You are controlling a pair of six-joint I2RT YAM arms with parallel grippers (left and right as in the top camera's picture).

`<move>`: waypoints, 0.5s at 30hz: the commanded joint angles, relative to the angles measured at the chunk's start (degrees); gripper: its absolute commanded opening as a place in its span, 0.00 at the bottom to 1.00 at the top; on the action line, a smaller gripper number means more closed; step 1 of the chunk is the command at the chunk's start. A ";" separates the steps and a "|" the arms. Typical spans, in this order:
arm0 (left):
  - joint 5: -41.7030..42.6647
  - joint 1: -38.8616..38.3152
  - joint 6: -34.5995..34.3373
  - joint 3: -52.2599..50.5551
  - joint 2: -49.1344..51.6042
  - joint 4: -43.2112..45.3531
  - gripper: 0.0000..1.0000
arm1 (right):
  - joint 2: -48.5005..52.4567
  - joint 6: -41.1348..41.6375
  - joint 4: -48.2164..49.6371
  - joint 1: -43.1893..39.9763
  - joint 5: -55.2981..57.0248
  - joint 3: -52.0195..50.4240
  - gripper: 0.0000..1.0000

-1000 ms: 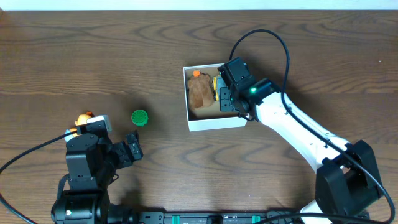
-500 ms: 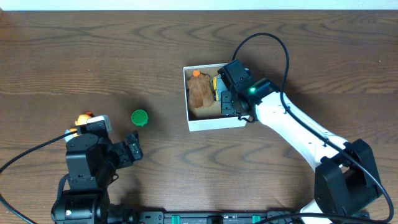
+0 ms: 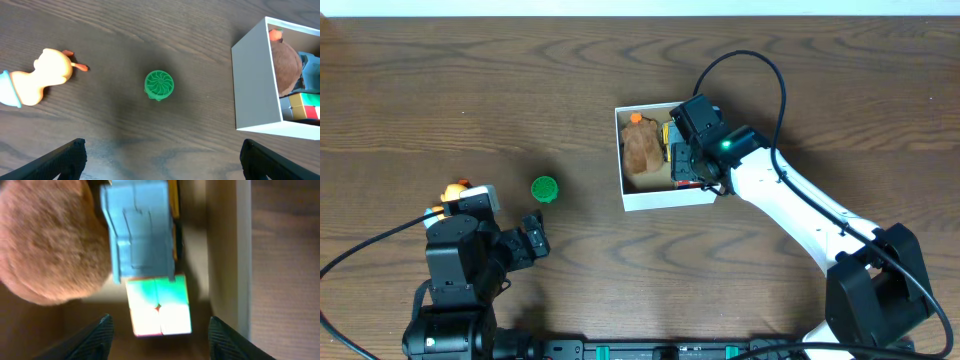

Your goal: Pack container

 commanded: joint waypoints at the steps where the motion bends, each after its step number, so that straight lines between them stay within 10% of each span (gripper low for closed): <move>1: 0.17 -0.11 -0.13 1.05 -0.04 0.00 0.98 | -0.44 -2.12 1.88 0.24 0.04 1.25 0.61; 6: 0.17 -0.11 -0.13 1.05 -0.04 0.02 0.98 | -2.86 -7.61 -2.32 -1.33 3.98 10.19 0.67; 11: 0.17 -0.11 -0.20 1.05 -0.04 -0.02 0.98 | -5.46 -5.33 -12.90 -9.64 5.77 19.54 0.99; 15: -0.81 0.00 -4.61 2.49 0.50 -1.05 0.98 | -6.69 -5.27 -19.50 -20.70 -0.55 20.20 0.99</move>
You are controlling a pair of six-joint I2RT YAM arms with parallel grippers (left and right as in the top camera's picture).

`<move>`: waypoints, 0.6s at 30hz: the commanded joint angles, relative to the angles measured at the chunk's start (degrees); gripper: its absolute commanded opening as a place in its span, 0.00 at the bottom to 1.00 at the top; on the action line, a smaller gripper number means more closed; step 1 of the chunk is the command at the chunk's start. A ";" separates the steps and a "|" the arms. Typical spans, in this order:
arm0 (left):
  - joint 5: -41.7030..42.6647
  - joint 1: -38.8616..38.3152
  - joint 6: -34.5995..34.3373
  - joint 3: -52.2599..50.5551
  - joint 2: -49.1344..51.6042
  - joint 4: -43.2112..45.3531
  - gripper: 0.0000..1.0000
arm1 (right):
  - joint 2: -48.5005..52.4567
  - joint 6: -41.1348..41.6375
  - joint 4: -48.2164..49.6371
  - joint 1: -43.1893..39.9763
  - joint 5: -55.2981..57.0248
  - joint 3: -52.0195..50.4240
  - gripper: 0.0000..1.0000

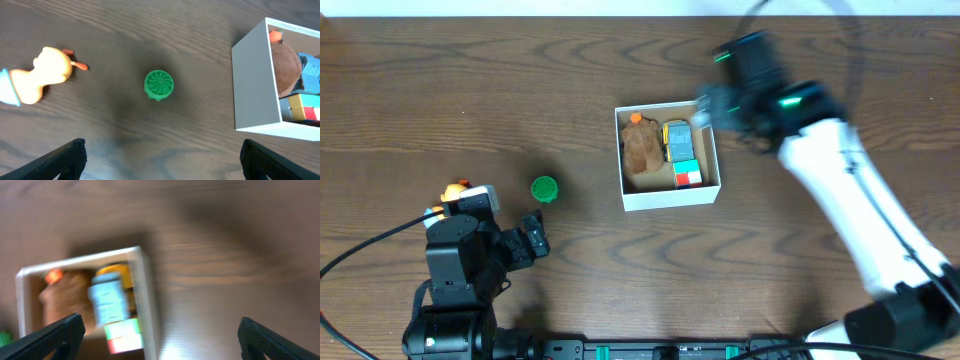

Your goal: Pack container

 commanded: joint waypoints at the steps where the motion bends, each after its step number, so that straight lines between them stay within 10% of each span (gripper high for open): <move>1: -2.54 0.07 -4.76 3.41 1.14 -1.68 0.98 | -0.90 -0.55 -4.28 -8.90 -4.15 0.15 0.99; 18: -9.79 20.76 -12.76 21.92 41.59 -10.14 0.98 | -0.28 -9.38 -7.80 -22.21 -6.19 -13.14 0.99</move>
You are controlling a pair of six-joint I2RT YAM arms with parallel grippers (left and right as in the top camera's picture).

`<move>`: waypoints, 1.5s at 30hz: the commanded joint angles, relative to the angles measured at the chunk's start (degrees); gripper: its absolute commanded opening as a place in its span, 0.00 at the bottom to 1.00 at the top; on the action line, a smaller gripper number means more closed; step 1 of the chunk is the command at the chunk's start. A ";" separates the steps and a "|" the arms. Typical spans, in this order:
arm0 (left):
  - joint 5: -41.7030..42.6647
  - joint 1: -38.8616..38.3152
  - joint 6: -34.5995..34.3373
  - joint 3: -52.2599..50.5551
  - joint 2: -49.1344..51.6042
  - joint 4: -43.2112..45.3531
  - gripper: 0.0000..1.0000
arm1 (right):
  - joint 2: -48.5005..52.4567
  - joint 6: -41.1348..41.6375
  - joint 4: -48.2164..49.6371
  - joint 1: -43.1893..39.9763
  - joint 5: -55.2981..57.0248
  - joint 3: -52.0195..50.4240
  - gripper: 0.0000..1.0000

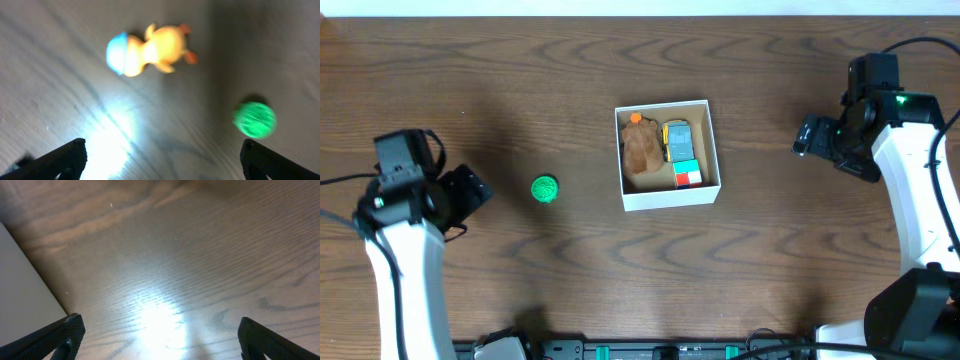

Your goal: Pack container

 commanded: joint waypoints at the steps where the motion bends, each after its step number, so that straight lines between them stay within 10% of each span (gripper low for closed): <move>1: 1.36 4.24 -4.37 0.74 5.11 0.22 0.98 | 0.61 -2.38 0.33 -0.31 -0.44 -1.20 0.99; 21: 1.57 8.39 -1.05 0.52 26.40 14.19 1.00 | 0.61 -2.38 -0.04 -0.28 -0.46 -1.44 0.99; 25: 1.57 8.39 -1.05 0.52 28.55 14.53 0.32 | 0.61 -2.38 -0.07 -0.28 -0.46 -1.44 0.99; 28: 1.57 8.37 -1.05 0.52 28.76 14.53 0.09 | 0.61 -2.38 -0.09 -0.28 -0.46 -1.44 0.99; 45: 1.57 6.34 0.59 0.96 16.02 14.12 0.06 | 0.61 -2.38 -0.04 -0.28 -0.46 -1.44 0.99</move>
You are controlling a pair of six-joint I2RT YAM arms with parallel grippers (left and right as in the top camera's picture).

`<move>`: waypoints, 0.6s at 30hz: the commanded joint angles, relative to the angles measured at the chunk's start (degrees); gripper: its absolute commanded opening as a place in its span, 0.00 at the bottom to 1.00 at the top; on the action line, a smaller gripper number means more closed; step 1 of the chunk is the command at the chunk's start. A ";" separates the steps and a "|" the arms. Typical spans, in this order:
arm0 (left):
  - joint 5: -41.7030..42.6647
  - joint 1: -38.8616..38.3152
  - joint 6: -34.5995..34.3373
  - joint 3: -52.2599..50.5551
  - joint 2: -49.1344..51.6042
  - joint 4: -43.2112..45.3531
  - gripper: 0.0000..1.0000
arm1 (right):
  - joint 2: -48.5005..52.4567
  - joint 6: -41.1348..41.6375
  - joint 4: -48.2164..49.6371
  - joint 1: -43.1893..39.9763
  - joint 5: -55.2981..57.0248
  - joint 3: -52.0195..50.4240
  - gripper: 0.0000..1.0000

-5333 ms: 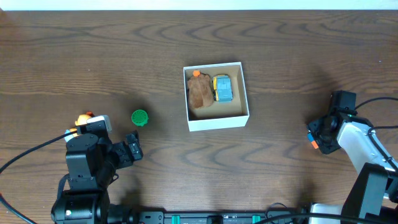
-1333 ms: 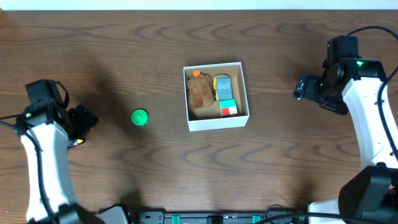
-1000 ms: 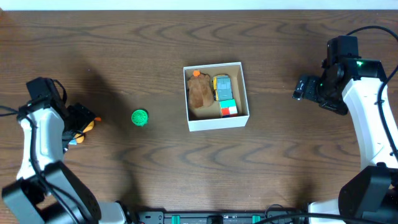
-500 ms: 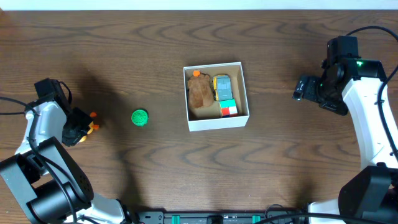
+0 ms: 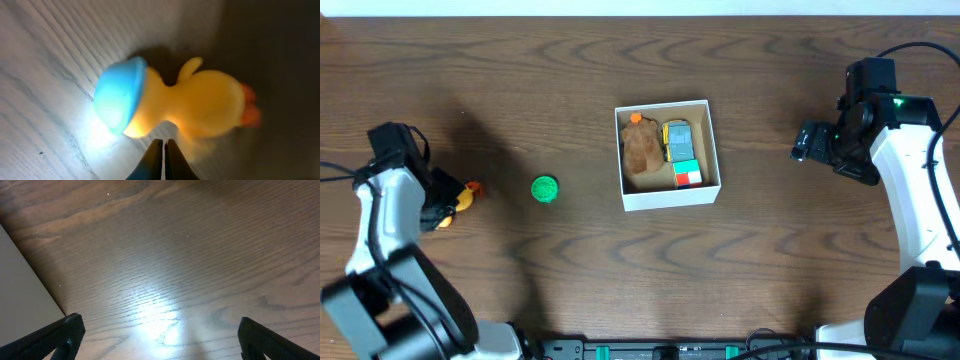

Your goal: Pack container

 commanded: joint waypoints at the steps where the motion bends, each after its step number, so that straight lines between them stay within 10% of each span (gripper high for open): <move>1: -0.44 -2.01 1.88 0.96 -6.82 -0.72 0.06 | 0.61 -0.83 -0.02 -0.28 -0.22 -0.37 0.99; 16: -5.60 -17.99 9.11 0.96 -19.45 -2.23 0.07 | 0.61 -0.83 0.33 -0.28 -0.22 -0.37 0.99; 18: -5.57 -15.45 8.02 0.96 -17.99 -2.23 0.22 | 0.61 -0.85 0.33 -0.28 -0.22 -0.37 0.99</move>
